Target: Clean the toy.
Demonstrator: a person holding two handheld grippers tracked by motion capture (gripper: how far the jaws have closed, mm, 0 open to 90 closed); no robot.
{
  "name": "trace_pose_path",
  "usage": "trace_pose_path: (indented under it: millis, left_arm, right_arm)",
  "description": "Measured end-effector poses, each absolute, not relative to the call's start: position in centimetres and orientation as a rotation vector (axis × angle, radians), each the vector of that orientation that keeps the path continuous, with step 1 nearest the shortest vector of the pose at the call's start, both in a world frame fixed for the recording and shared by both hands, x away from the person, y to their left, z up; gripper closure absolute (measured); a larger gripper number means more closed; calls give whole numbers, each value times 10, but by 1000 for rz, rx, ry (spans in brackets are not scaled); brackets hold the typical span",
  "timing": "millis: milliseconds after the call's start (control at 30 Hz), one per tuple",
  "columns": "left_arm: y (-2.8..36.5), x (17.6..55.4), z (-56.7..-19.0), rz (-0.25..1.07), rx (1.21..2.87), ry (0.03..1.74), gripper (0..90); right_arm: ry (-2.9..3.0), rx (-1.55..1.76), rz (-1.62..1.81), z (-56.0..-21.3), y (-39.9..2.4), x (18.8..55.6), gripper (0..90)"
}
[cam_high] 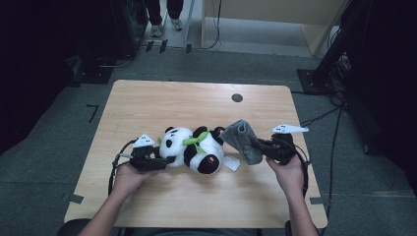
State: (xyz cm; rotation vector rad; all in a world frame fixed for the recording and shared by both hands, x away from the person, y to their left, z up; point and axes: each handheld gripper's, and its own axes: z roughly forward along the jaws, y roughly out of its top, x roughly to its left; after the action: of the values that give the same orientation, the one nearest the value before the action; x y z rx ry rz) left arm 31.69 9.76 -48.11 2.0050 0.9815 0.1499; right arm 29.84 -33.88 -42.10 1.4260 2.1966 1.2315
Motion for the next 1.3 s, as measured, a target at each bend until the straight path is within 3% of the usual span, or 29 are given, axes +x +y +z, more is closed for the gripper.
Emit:
trace_pose_path:
  millis: [533, 1033, 1133, 1300]
  left_arm:
    - [98, 317, -481, 151, 2002, 980, 344]
    - [98, 318, -481, 147, 2000, 979, 343]
    - [98, 318, -481, 147, 2001, 977, 343]
    - [98, 318, -480, 150, 2004, 975, 342]
  right_arm:
    - [2029, 1614, 1128, -444, -390, 322, 810]
    - [2181, 1619, 941, -489, -372, 351, 760]
    - [2179, 1639, 954, -493, -373, 351, 708]
    - [2155, 1611, 1030, -487, -374, 349, 508]
